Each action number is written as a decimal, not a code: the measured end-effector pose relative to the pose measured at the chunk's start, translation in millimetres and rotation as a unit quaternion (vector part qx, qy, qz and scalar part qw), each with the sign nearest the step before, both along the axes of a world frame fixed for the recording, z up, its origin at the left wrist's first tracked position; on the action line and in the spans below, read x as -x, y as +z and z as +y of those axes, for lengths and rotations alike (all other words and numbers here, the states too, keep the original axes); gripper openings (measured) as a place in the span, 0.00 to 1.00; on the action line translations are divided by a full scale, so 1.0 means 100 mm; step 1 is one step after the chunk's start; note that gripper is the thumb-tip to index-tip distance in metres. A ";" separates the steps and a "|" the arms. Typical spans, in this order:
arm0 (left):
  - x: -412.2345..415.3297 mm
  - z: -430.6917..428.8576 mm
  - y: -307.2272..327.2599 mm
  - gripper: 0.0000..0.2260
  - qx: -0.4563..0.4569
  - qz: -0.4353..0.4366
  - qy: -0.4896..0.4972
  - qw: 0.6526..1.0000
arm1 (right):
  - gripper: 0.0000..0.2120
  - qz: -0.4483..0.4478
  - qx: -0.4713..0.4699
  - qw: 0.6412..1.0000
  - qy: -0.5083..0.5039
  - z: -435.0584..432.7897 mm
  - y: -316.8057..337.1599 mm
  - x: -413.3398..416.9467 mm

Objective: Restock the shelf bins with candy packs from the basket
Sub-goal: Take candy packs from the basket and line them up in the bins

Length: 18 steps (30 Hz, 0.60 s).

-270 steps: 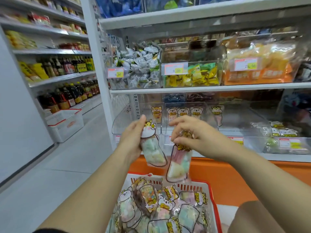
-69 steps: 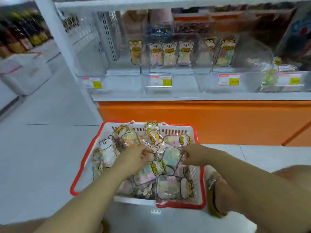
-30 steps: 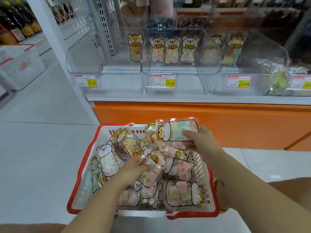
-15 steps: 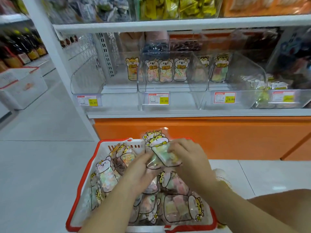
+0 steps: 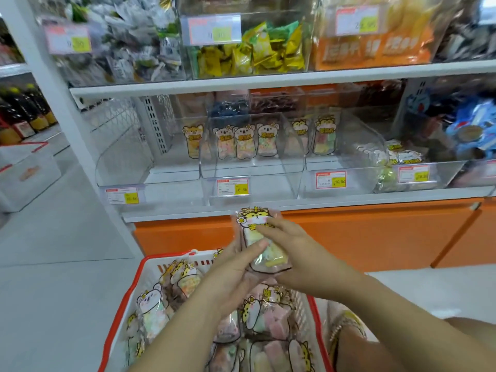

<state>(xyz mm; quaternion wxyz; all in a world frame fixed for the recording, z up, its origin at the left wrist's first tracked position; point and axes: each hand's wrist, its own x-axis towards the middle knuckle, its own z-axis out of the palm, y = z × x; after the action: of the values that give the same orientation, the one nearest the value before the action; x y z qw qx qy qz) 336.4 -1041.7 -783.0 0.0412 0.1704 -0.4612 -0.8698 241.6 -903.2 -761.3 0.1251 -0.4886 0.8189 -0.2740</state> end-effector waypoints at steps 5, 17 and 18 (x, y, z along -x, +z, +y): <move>0.35 0.24 0.27 0.13 0.079 -0.003 -0.046 0.996 | 0.52 0.003 -0.042 0.999 -0.031 0.34 0.27 0.32; 1.19 0.60 0.66 0.42 0.351 0.037 -0.047 0.934 | 0.24 -0.358 0.233 0.877 -0.222 0.80 0.60 1.02; 1.23 0.62 0.67 0.44 0.370 0.042 -0.052 0.927 | 0.22 -0.373 0.248 0.865 -0.224 0.82 0.57 1.06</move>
<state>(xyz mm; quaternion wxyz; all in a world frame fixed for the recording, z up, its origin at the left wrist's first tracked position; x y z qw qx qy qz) 212.9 -979.6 -716.1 0.0751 0.0820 -0.7561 -0.6449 135.8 -821.5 -704.4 0.2312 -0.1680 0.7036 -0.6506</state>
